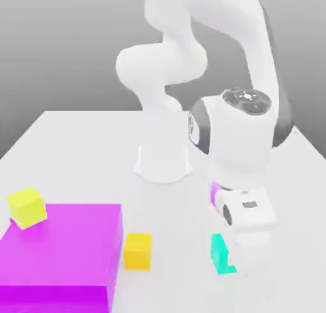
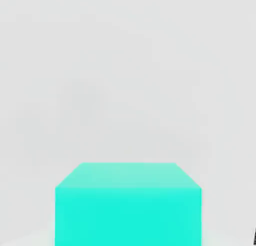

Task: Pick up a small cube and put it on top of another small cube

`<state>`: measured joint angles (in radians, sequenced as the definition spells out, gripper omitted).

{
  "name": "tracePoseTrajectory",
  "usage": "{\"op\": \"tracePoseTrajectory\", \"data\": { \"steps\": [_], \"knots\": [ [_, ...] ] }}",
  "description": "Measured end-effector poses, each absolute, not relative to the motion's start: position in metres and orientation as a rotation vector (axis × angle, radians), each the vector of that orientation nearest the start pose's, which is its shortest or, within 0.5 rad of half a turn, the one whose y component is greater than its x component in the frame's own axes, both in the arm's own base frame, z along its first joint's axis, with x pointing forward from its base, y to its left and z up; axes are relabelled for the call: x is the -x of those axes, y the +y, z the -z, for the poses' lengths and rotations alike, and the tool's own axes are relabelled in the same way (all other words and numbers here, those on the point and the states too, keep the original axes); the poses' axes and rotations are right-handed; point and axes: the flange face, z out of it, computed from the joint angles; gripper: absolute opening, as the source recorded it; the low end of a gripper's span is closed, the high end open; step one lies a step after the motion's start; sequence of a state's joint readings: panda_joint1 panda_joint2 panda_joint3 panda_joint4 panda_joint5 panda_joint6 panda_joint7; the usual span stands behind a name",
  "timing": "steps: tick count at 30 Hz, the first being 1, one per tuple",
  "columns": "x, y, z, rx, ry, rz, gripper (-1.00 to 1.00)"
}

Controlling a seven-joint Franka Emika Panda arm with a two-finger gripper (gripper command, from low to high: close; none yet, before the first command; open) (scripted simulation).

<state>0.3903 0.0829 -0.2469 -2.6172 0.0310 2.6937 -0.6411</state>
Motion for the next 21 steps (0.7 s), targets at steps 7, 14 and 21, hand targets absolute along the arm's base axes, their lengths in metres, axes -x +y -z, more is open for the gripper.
{"op": "tracePoseTrajectory", "data": {
  "steps": [7,14,21],
  "knots": [
    [-0.375,-0.044,-0.247,3.078,-0.611,-0.006,-1.0],
    [-0.368,-0.042,-0.214,3.017,-0.556,-0.039,-1.0],
    [-0.367,-0.046,-0.187,3.039,-0.545,-0.033,-1.0]
  ]
}}
